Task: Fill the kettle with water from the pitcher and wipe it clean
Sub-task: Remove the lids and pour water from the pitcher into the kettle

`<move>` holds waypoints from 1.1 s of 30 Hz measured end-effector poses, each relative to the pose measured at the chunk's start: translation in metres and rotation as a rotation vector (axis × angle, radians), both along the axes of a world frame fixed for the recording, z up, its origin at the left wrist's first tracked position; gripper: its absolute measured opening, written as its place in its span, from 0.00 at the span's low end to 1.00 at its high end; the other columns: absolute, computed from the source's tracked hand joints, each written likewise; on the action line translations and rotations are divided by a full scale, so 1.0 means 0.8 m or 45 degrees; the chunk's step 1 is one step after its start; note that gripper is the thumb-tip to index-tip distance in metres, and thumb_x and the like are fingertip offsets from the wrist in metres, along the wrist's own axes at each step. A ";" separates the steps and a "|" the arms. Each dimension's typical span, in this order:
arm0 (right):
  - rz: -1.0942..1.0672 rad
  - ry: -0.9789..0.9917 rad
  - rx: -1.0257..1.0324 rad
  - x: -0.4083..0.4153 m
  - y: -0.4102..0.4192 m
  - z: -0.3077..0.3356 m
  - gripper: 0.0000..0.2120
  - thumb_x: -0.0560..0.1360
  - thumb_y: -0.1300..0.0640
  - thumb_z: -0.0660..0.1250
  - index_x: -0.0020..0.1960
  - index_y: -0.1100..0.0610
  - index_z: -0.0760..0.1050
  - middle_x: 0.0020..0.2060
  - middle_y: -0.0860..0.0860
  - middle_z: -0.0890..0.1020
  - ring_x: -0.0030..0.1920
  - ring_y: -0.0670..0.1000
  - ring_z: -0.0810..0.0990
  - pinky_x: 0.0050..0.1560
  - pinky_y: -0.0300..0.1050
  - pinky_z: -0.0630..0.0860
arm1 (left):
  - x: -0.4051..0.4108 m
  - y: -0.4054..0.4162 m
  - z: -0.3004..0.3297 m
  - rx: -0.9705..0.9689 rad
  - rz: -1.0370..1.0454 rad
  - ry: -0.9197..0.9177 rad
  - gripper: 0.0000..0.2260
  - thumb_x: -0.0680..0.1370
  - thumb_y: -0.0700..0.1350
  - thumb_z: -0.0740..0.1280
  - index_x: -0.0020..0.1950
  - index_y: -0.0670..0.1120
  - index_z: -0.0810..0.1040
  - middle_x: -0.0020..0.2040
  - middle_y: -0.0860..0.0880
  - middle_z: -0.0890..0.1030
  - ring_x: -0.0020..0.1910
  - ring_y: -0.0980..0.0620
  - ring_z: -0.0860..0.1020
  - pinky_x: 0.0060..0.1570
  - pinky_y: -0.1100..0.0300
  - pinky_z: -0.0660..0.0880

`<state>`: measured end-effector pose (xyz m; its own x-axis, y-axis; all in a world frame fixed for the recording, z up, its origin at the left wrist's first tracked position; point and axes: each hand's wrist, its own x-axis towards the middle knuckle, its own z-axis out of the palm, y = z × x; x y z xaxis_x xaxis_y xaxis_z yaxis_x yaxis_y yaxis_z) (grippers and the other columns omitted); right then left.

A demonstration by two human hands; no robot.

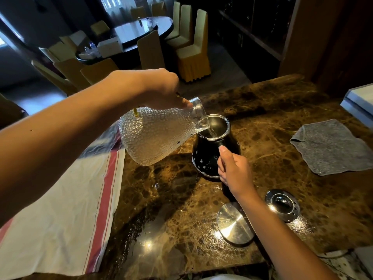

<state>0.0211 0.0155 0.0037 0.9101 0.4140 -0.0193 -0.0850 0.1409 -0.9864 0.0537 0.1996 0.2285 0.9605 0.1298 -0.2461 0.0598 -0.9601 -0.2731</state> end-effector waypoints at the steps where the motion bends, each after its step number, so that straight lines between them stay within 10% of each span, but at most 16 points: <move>1: 0.002 0.001 0.000 0.000 0.000 0.000 0.36 0.76 0.35 0.62 0.32 0.69 0.59 0.27 0.57 0.62 0.26 0.51 0.58 0.30 0.52 0.52 | -0.001 -0.001 0.000 0.004 0.004 0.001 0.28 0.79 0.67 0.62 0.36 0.42 0.71 0.34 0.46 0.73 0.32 0.50 0.71 0.30 0.57 0.65; 33: -0.045 -0.002 -0.010 0.001 0.004 -0.008 0.36 0.75 0.36 0.63 0.33 0.69 0.59 0.23 0.51 0.62 0.23 0.49 0.59 0.28 0.50 0.52 | -0.053 0.032 -0.048 -0.219 0.102 -0.281 0.31 0.76 0.71 0.59 0.40 0.41 0.76 0.35 0.44 0.78 0.32 0.48 0.76 0.31 0.56 0.71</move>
